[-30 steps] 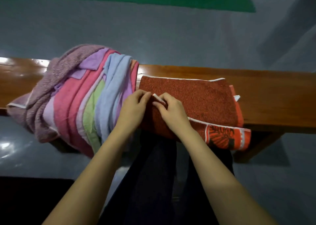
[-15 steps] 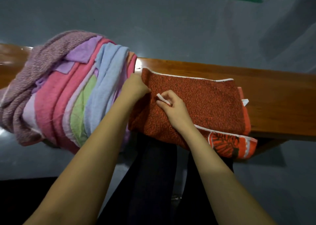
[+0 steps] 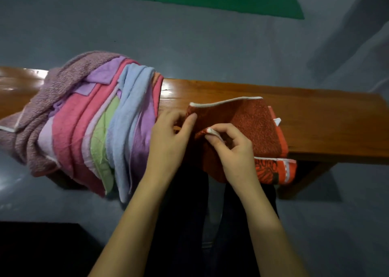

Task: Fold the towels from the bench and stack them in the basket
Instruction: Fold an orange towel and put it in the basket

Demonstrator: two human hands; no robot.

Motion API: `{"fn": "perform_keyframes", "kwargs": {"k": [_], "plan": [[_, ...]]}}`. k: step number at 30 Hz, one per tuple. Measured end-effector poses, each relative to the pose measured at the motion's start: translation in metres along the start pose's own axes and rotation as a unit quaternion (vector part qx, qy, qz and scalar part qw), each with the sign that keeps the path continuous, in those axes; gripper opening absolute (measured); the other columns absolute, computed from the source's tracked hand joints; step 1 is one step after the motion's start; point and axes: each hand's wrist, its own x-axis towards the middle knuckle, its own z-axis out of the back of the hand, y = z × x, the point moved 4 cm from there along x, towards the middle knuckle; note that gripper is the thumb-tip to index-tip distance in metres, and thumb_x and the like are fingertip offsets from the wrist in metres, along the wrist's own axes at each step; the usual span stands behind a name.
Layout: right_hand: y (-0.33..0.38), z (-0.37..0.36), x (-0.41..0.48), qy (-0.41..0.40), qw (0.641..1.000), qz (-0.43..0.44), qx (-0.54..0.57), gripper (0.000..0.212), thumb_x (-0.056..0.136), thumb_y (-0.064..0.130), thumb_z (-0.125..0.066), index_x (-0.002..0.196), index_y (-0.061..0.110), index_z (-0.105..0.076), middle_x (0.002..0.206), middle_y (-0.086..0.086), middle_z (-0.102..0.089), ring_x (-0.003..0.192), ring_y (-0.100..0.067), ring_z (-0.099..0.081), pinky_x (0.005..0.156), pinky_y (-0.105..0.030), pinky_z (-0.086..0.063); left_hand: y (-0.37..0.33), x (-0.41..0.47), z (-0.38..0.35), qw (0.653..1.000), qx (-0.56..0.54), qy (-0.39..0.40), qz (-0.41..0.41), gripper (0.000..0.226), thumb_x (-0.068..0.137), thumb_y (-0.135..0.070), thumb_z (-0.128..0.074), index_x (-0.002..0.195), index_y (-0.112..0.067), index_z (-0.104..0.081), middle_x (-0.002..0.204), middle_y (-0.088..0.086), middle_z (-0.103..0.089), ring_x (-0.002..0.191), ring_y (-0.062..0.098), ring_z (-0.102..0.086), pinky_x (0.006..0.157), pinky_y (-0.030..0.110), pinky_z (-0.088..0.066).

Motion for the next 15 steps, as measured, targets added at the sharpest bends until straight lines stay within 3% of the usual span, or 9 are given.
{"fn": "perform_keyframes", "kwargs": {"k": [5,9,12,15], "plan": [[0.020,0.011,-0.014,0.015,1.000,-0.007,0.004,0.018,0.085,0.006,-0.067,0.084,0.024,-0.064,0.080,0.015,-0.066,0.083,0.004,-0.061,0.078,-0.013,-0.044,-0.027,-0.034,0.005,0.999,-0.005,0.042,-0.027,0.018,0.088,-0.013,-0.064,0.098,-0.028,-0.063,0.092,-0.013,-0.067,0.089,0.000,-0.062,0.077,0.017,-0.049],[0.032,0.014,-0.023,0.024,1.000,0.010,-0.008,0.018,0.085,0.006,-0.066,0.084,0.024,-0.064,0.079,0.015,-0.066,0.082,0.005,-0.060,0.077,-0.013,-0.044,-0.040,-0.043,0.009,0.993,0.052,0.057,-0.086,0.009,0.089,-0.015,-0.062,0.095,-0.018,-0.068,0.093,-0.008,-0.065,0.090,0.003,-0.060,0.077,0.021,-0.049],[0.038,0.017,-0.027,0.023,0.999,0.025,-0.010,0.025,0.086,0.005,-0.065,0.083,0.030,-0.062,0.082,0.021,-0.066,0.084,0.006,-0.060,0.077,-0.010,-0.042,-0.045,-0.046,0.011,0.988,0.071,0.066,-0.118,0.018,0.087,-0.019,-0.059,0.099,-0.012,-0.071,0.096,-0.005,-0.067,0.093,0.004,-0.061,0.080,0.023,-0.050],[0.040,0.019,-0.027,0.022,0.999,0.023,-0.008,0.023,0.087,0.005,-0.063,0.085,0.028,-0.062,0.082,0.016,-0.066,0.084,0.001,-0.061,0.077,-0.013,-0.045,-0.049,-0.048,0.011,0.987,0.070,0.070,-0.129,0.019,0.087,-0.019,-0.060,0.102,-0.012,-0.071,0.097,-0.005,-0.068,0.093,0.004,-0.062,0.081,0.025,-0.051]]}}
